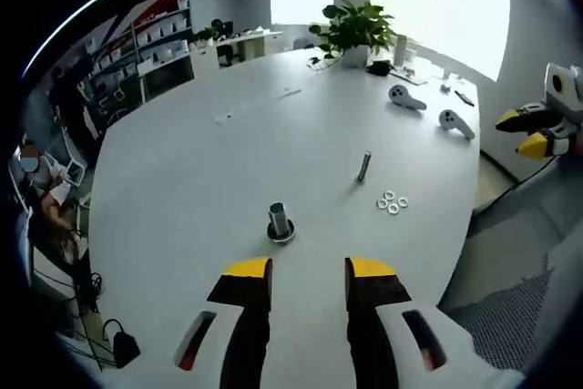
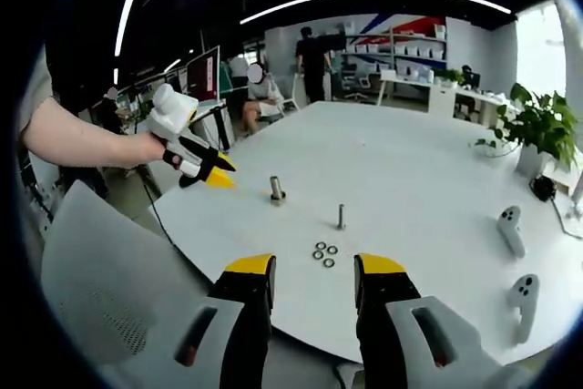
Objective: Place the washer onto the threaded stud by aligning its center hole with the stud, sliding it down to the base, and recovering from edge contact or off-axis alignment until the washer reaches the visible bottom stop.
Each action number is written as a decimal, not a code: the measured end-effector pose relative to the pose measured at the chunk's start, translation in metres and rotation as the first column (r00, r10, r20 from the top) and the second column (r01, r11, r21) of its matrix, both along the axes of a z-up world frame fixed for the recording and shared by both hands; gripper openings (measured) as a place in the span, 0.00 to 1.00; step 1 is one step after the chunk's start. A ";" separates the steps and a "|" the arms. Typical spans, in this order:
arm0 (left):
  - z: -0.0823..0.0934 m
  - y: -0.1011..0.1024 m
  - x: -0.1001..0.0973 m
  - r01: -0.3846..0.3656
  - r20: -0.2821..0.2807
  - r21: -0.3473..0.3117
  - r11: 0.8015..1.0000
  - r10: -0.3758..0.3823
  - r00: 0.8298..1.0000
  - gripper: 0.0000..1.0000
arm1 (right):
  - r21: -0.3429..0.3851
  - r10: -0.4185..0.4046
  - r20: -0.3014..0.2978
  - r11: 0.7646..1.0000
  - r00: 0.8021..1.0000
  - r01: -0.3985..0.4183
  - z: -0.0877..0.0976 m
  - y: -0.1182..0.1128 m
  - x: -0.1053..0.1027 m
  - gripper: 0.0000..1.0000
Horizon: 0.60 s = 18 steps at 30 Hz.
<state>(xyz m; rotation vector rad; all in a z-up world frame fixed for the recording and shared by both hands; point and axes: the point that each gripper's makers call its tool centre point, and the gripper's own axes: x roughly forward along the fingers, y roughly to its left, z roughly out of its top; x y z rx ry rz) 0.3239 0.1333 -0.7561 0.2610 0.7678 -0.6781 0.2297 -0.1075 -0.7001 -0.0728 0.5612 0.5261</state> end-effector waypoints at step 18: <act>0.037 0.016 -0.033 -0.076 0.067 -0.163 0.984 0.088 0.994 0.32 | -0.047 -0.035 -0.012 0.998 0.999 0.034 -0.005 -0.009 0.001 0.37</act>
